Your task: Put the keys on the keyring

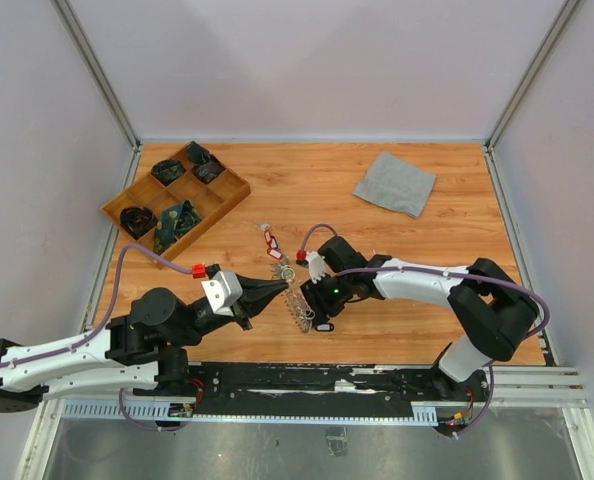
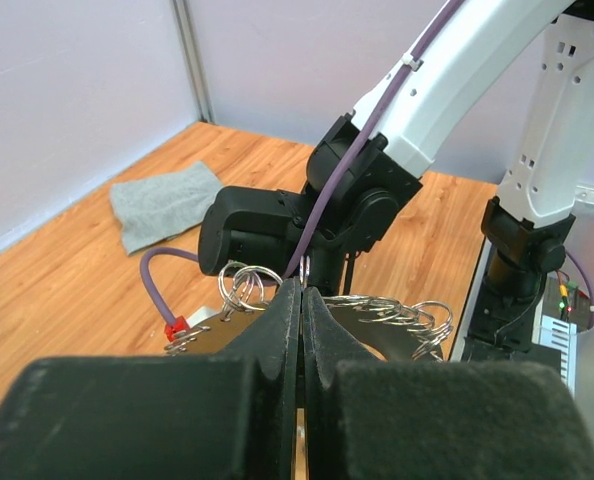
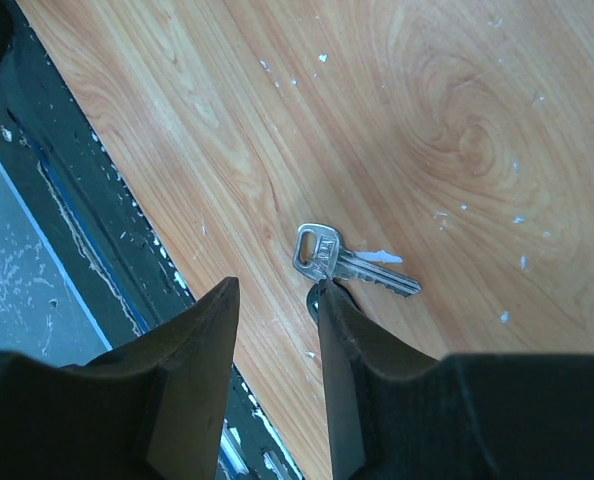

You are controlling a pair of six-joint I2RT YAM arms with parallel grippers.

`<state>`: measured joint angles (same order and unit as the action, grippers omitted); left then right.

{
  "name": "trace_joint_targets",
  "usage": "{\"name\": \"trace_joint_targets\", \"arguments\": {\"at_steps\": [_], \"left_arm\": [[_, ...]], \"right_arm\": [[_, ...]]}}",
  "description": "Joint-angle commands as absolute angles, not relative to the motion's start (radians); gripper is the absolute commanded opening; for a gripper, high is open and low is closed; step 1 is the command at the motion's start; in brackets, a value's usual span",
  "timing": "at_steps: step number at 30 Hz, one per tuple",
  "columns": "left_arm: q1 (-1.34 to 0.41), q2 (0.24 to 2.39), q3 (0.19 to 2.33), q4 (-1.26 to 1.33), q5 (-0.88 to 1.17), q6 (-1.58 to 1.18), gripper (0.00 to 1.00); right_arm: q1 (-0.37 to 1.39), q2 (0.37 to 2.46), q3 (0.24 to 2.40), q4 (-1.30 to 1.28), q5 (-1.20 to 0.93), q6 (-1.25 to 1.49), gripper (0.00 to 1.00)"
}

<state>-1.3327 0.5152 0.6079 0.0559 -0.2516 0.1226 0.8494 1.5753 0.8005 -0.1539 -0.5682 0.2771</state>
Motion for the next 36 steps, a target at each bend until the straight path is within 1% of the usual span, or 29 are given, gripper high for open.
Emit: {"name": "trace_joint_targets", "arguments": {"at_steps": [1, 18, 27, 29, 36], "left_arm": [[-1.339, 0.509, 0.647, 0.098, -0.252, 0.113, 0.01], [-1.339, 0.506, 0.646, 0.095, -0.242, 0.11, 0.01], [-1.339, 0.505, 0.642, 0.098, -0.241, 0.11, 0.01], [-1.339, 0.505, 0.642, 0.098, -0.241, 0.11, 0.0], [-1.339, 0.505, 0.637, 0.104, -0.241, 0.107, 0.01]], "right_arm": [[0.873, 1.587, 0.837, -0.208, -0.531, 0.236, 0.38], [0.889, 1.634, 0.859, -0.228, -0.496, 0.213, 0.37], [0.896, 1.64, 0.857, -0.231, -0.5, 0.21, 0.25], [0.896, 1.638, 0.857, -0.234, -0.501, 0.206, 0.21], [0.896, 1.6, 0.844, -0.213, -0.535, 0.202, 0.01]]}}
